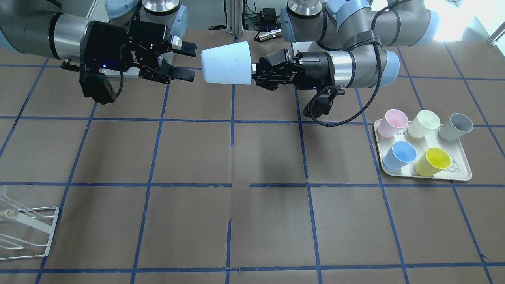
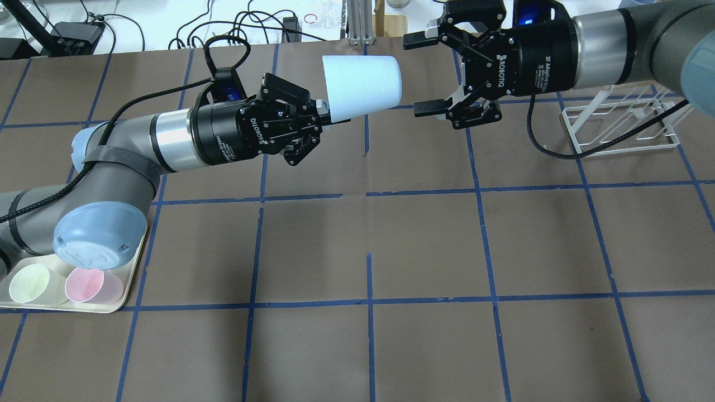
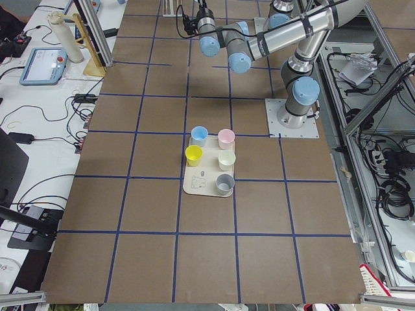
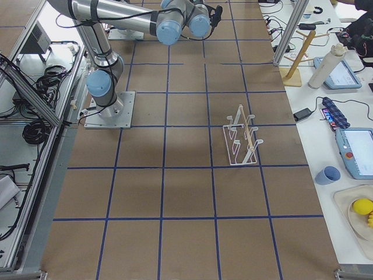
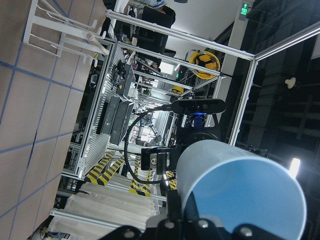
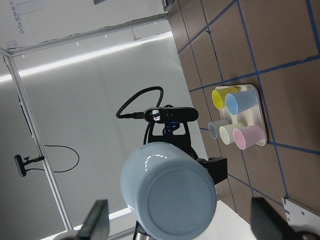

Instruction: Transfer IKEA cup to right arm and place on rack

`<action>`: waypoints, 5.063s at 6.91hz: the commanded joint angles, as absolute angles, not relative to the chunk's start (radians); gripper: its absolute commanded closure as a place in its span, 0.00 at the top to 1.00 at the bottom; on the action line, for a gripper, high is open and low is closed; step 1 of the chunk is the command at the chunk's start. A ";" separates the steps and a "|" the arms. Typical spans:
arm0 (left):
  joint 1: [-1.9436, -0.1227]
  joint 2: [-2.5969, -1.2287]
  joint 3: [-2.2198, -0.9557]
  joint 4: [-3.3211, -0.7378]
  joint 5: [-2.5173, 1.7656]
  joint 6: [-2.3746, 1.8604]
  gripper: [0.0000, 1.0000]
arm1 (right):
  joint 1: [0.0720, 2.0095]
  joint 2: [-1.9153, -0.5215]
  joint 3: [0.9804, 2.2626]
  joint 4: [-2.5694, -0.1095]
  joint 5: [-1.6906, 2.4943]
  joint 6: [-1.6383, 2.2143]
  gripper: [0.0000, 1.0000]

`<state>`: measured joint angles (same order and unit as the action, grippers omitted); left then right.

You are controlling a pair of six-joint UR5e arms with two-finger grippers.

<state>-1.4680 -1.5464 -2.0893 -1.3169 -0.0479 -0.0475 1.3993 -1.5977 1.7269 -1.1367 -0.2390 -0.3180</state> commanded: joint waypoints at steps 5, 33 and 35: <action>-1.470 -1.546 -2.089 -1.316 -0.049 -0.051 0.00 | 1.436 -1.592 1.723 -1.146 -0.229 -0.310 0.95; -1.425 -1.609 -1.650 -1.433 1.204 -0.149 1.00 | 1.206 -1.461 1.549 -1.911 -1.636 -0.371 0.49; -1.547 -1.577 -1.510 -1.601 1.560 -0.141 1.00 | 1.203 -1.399 1.546 -2.030 -1.716 -0.400 0.50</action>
